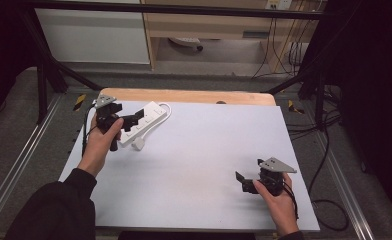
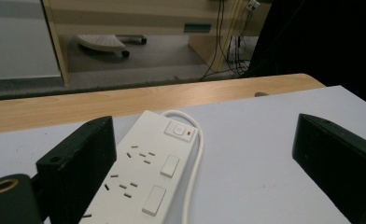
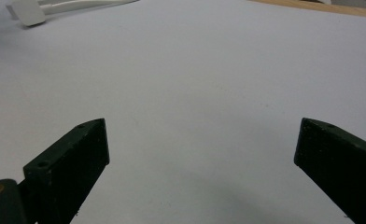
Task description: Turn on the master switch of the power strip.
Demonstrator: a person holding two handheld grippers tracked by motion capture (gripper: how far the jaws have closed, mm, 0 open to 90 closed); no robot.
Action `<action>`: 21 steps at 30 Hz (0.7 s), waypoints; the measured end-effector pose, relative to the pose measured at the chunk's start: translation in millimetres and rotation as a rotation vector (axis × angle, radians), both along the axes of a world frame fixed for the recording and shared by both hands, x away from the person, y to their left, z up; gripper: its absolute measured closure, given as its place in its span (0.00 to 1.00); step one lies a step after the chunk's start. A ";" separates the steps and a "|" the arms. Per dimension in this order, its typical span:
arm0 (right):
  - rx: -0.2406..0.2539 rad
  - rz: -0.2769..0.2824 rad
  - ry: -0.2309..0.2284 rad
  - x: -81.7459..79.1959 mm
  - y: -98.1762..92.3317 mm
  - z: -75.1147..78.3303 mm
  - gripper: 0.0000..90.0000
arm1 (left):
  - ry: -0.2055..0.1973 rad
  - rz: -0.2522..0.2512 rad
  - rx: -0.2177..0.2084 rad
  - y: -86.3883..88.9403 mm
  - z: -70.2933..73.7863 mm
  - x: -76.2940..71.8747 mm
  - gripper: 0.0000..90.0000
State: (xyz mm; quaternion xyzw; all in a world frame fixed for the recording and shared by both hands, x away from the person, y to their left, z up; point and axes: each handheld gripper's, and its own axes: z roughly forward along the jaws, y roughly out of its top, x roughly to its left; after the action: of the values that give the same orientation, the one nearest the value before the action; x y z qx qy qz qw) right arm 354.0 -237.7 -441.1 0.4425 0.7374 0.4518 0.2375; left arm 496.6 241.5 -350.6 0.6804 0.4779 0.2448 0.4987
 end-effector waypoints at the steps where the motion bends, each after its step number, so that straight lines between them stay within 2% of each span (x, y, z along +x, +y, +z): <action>1: 0.001 -0.004 0.003 -0.2 -0.4 -0.2 0.04 | 0.005 0.003 0.002 -0.5 -0.6 3.4 0.07; 4: 0.007 -0.006 0.002 -0.3 -0.5 0.2 0.04 | 0.017 0.009 0.004 -2.8 -2.1 13.0 0.08; 6: 0.007 -0.005 0.000 -0.6 -0.5 0.6 0.04 | 0.008 0.010 0.011 -3.8 -2.5 15.8 0.08; 12: 0.004 0.012 -0.007 -1.7 0.9 1.2 0.04 | -0.020 0.023 0.054 -12.0 -6.2 36.6 0.10; 15: 0.006 0.018 -0.010 -2.6 1.7 1.7 0.04 | -0.014 0.027 0.063 -15.4 -6.9 42.3 0.11; 18: 0.007 0.021 -0.012 -3.5 2.1 2.3 0.04 | -0.006 0.020 0.051 -21.8 -6.2 49.9 0.11; 21: 0.012 0.020 -0.016 -4.3 1.0 3.4 0.04 | -0.008 0.010 0.068 -29.2 -3.5 56.8 0.11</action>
State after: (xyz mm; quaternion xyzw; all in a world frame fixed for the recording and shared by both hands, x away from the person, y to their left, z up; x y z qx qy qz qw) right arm 349.7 -236.7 -437.7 0.4329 0.7371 0.4622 0.2361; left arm 553.5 212.3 -354.0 0.6936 0.4708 0.2662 0.4758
